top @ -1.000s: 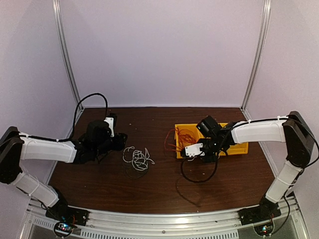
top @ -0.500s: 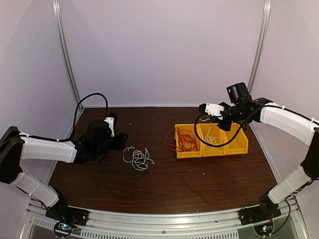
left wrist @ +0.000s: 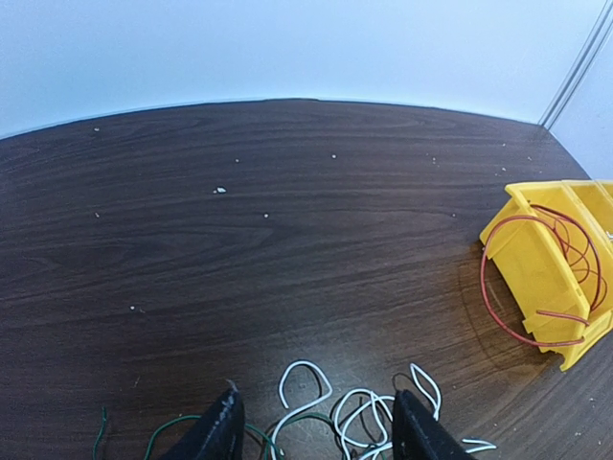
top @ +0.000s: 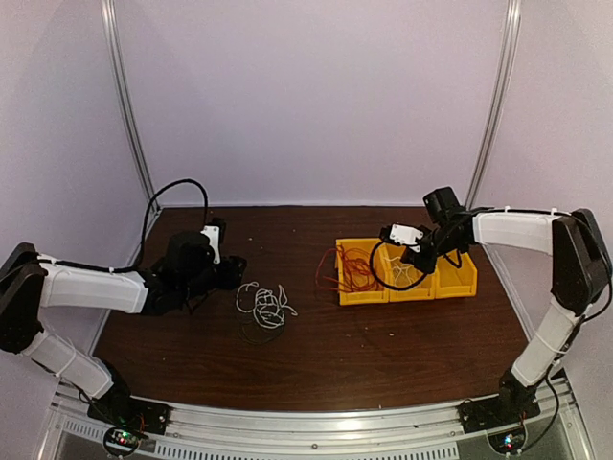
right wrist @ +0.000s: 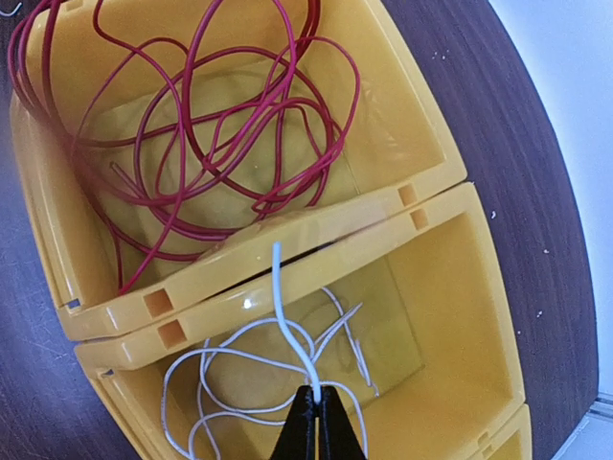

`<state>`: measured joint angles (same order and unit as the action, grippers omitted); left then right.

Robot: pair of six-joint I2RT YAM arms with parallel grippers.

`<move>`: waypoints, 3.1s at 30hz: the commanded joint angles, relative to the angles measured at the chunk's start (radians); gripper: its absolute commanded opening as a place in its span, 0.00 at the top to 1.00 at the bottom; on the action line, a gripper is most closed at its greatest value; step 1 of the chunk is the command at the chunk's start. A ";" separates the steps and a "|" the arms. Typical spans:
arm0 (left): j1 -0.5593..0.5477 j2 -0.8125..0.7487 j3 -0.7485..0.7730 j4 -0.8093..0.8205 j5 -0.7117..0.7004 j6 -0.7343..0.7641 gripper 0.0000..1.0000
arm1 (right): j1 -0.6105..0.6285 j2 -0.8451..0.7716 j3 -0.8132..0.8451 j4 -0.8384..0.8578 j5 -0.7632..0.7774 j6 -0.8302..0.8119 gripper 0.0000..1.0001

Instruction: Untangle the cables

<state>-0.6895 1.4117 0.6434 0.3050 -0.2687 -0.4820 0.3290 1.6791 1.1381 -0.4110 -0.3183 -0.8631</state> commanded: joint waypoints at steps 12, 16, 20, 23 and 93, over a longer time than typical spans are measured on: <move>0.007 0.071 0.029 -0.035 0.043 -0.066 0.39 | 0.131 -0.089 0.209 -0.150 0.129 0.188 0.51; 0.015 0.097 0.034 -0.025 0.084 -0.077 0.39 | 0.250 -0.067 0.251 -0.152 -0.012 0.226 0.51; 0.024 0.109 0.036 -0.018 0.117 -0.086 0.38 | 0.354 0.047 0.303 -0.127 -0.183 0.273 0.52; 0.030 0.094 0.033 -0.029 0.121 -0.101 0.38 | 0.426 0.151 0.344 -0.100 -0.204 0.274 0.52; 0.066 0.422 -0.069 0.684 0.329 -0.020 0.99 | 0.501 0.205 1.330 -0.353 -0.496 0.372 1.00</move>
<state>-0.6659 1.8515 0.5716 1.1168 0.1436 -0.4862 0.8524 1.9766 2.4126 -0.7853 -0.7902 -0.4946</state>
